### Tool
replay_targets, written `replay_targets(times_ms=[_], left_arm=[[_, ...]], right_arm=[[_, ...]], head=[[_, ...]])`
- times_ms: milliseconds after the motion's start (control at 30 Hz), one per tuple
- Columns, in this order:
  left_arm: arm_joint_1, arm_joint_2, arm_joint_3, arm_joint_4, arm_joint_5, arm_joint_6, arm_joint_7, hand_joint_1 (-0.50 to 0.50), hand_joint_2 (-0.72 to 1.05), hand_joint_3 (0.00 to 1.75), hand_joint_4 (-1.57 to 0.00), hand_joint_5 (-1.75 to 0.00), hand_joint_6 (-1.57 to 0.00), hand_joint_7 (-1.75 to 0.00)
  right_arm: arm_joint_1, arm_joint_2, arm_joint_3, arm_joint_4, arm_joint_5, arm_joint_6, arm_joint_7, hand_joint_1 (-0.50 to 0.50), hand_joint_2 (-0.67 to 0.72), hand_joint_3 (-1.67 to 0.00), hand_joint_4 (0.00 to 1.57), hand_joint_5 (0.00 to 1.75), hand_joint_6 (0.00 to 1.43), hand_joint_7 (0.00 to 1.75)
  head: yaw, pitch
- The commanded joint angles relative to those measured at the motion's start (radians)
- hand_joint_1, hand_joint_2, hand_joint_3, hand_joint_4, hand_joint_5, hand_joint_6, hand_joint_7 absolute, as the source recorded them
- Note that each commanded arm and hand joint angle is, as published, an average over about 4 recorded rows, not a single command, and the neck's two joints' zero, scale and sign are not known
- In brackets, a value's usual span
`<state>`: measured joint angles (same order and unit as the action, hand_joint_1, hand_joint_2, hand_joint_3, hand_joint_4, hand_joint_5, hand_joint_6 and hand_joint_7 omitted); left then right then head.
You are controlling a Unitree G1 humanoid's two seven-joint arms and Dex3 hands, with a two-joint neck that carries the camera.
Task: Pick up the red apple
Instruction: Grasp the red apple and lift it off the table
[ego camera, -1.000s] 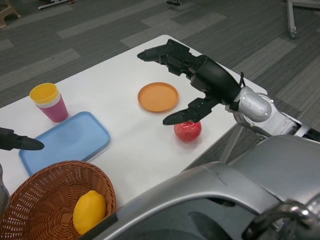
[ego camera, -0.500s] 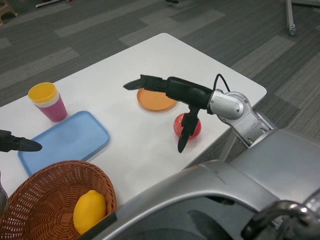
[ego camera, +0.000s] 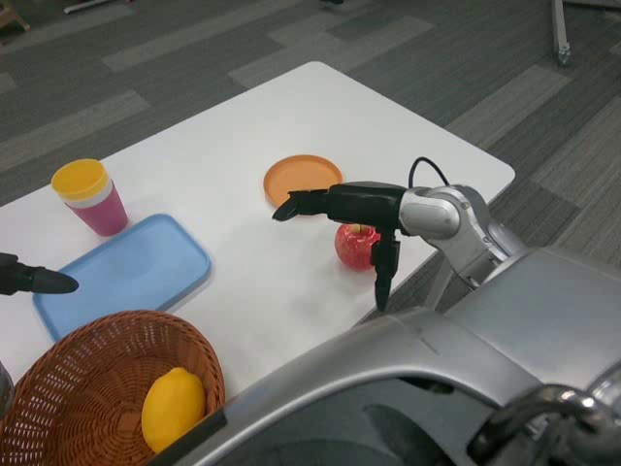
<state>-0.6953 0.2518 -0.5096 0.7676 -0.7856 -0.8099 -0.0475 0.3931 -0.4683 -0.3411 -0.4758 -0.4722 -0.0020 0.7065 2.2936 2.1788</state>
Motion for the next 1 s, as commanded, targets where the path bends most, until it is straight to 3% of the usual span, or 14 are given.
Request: replay_targets(times_ms=[33, 233, 367, 1000], left_arm=[[-0.004, 0.012, -0.002, 0.002, -0.008, 0.002, 0.001, -0.5, -0.55, 0.09, 0.0, 0.0, 0.0, -0.14], [-0.004, 0.014, -0.007, 0.004, -0.015, 0.002, 0.0, -0.5, -0.55, 0.09, 0.0, 0.0, 0.0, -0.14], [-0.004, 0.015, -0.008, 0.004, -0.017, 0.002, 0.0, -0.5, -0.55, 0.07, 0.0, 0.0, 0.0, -0.14], [0.007, 0.015, -0.006, 0.002, -0.022, 0.002, 0.0, -0.5, -0.55, 0.09, 0.0, 0.0, 0.0, -0.14]], right_arm=[[0.001, 0.014, 0.017, -0.003, -0.103, 0.053, 0.084, -0.43, 0.01, -0.04, 0.0, 0.0, 0.0, 0.59], [0.0, 0.005, 0.018, -0.002, -0.197, 0.123, 0.161, -0.42, 0.11, -0.06, 0.0, 0.0, 0.0, 0.63], [-0.002, -0.036, 0.003, 0.001, -0.26, 0.151, 0.183, -0.42, 0.19, 0.0, 0.0, 0.0, 0.0, 0.56], [-0.066, -0.067, -0.034, 0.003, -0.291, 0.129, 0.151, -0.42, 0.22, 0.0, 0.0, 0.0, 0.0, 0.47]], head=[[-0.003, -0.002], [-0.006, 0.0], [-0.01, 0.001], [0.002, 0.009]])
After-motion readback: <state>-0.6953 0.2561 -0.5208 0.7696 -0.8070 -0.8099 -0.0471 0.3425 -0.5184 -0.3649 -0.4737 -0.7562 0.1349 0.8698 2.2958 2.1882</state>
